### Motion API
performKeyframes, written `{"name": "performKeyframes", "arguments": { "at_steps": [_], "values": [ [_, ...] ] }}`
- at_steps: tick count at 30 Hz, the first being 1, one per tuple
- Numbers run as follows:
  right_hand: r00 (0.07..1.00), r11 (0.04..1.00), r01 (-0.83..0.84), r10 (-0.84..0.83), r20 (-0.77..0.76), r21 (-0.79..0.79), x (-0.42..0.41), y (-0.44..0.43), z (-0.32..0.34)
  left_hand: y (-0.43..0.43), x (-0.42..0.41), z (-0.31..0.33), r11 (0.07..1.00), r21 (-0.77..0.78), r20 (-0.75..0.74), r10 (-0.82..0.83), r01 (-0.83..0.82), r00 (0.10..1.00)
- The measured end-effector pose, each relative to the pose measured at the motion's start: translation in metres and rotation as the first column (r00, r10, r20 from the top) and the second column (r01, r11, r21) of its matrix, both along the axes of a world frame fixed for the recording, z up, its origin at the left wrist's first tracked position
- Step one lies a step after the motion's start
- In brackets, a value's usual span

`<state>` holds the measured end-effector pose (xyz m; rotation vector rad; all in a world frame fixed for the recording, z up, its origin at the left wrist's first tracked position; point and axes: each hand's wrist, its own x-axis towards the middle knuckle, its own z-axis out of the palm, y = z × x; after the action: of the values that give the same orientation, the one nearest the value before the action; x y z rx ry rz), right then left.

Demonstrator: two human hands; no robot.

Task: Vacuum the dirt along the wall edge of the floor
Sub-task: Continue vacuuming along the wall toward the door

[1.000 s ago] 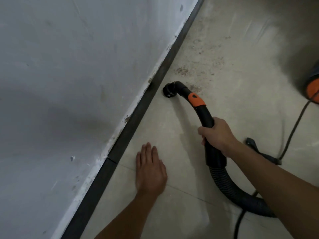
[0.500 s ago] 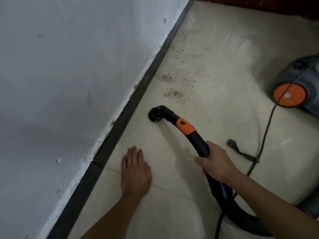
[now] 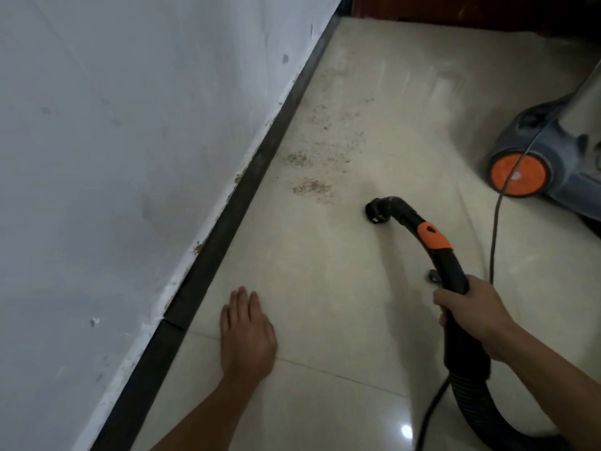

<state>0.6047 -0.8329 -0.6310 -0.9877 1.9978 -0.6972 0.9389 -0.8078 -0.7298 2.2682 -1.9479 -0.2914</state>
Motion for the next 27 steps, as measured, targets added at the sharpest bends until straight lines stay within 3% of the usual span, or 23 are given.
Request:
{"name": "performKeyframes", "arguments": {
  "at_steps": [6, 14, 27],
  "values": [
    [0.979, 0.979, -0.202, 0.203, 0.022, -0.009, 0.074, -0.052, -0.005, -0.001, 0.005, -0.007, 0.999, 0.032, 0.013, 0.003, -0.003, 1.000],
    [0.981, 0.984, -0.179, 0.180, 0.070, -0.018, 0.104, -0.100, -0.010, -0.003, 0.006, -0.004, 0.999, 0.052, 0.024, 0.008, -0.009, 1.000],
    [0.953, 0.954, -0.300, 0.300, 0.044, -0.003, 0.165, -0.165, -0.012, -0.005, 0.007, -0.004, 0.997, 0.075, 0.058, -0.007, 0.002, 0.998]
  ]
}}
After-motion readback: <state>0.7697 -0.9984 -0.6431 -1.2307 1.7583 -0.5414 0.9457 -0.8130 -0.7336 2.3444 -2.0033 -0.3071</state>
